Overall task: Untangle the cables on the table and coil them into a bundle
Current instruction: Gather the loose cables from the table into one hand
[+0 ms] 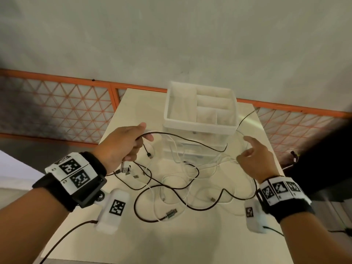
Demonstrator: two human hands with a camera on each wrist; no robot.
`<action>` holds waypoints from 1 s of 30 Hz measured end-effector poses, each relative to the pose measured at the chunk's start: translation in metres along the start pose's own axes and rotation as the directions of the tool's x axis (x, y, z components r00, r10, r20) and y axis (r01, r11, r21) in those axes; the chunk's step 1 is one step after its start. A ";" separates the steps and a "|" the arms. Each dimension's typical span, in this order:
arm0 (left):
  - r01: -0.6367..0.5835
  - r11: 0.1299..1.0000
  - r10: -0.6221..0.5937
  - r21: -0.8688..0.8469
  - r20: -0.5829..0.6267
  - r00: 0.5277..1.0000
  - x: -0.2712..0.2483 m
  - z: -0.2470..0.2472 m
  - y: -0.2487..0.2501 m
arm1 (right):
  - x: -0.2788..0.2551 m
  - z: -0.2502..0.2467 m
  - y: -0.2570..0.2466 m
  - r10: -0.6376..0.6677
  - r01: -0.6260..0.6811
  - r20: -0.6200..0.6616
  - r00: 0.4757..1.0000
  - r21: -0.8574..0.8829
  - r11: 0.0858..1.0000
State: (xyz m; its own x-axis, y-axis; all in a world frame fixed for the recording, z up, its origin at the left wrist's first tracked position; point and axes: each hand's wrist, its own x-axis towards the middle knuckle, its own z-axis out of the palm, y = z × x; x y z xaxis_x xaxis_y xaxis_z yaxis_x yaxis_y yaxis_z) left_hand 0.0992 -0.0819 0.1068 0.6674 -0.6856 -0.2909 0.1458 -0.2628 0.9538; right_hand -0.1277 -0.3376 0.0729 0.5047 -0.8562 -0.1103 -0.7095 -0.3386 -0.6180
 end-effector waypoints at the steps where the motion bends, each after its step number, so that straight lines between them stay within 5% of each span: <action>1: -0.009 1.000 0.009 0.023 0.028 1.000 -0.001 0.004 0.002 | -0.011 0.004 -0.012 -0.108 0.106 0.029 0.994 0.085 0.991; 5: -0.124 0.974 0.082 0.192 0.214 0.973 -0.012 0.033 0.010 | -0.054 0.035 -0.074 -0.428 0.337 0.289 0.856 0.316 0.887; 7: -0.239 0.927 0.152 0.290 0.292 0.944 -0.020 0.042 0.014 | -0.059 0.055 -0.084 -0.380 0.284 0.367 0.849 0.289 0.914; 10: -0.322 0.877 0.221 0.357 0.296 0.929 -0.027 0.030 0.017 | -0.042 0.068 -0.056 -0.107 0.114 0.540 0.835 0.020 0.993; 12: -0.266 0.865 0.142 0.426 0.301 0.943 -0.027 0.009 0.012 | -0.022 0.060 -0.029 0.011 0.075 0.472 0.881 -0.164 0.984; 14: -0.193 0.802 -0.024 0.566 0.352 0.936 -0.026 -0.008 -0.004 | -0.006 0.049 -0.007 -0.062 0.103 0.151 0.987 -0.281 0.954; 15: -0.168 0.753 -0.108 0.636 0.370 0.923 -0.026 -0.013 -0.016 | -0.004 0.045 0.000 -0.151 0.133 -0.050 0.987 -0.260 0.956; 17: -0.104 0.683 -0.211 0.723 0.331 0.920 -0.023 -0.017 -0.041 | -0.008 0.047 0.010 -0.316 0.267 -0.338 0.887 -0.185 0.946; 19: -0.001 0.677 -0.232 0.736 0.215 0.949 -0.019 -0.017 -0.065 | -0.011 0.061 0.018 -0.290 0.259 -0.289 0.912 -0.139 0.956; 20: 0.056 0.705 -0.232 0.707 0.155 0.960 -0.018 -0.016 -0.074 | -0.012 0.072 0.025 -0.197 0.178 -0.152 0.969 -0.128 0.976; 22: 0.140 0.779 -0.230 0.611 0.072 0.970 -0.016 -0.013 -0.085 | -0.015 0.084 0.034 -0.002 0.009 0.074 0.997 -0.098 0.995; 27: 0.204 0.843 -0.212 0.498 -0.041 0.976 -0.011 -0.016 -0.087 | -0.021 0.073 0.012 -0.009 0.011 -0.014 1.000 0.146 0.989; 30: 0.237 0.804 -0.225 0.545 -0.090 0.970 -0.007 -0.016 -0.088 | -0.018 0.078 0.005 -0.001 -0.002 0.075 0.997 0.043 0.999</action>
State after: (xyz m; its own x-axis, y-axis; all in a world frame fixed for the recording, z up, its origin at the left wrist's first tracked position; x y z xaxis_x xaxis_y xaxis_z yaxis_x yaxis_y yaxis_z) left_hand 0.0930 -0.0433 0.0258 0.6801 -0.5450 -0.4904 -0.1230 -0.7442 0.6566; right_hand -0.1024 -0.2938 0.0111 0.5412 -0.8240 -0.1676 -0.6888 -0.3201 -0.6505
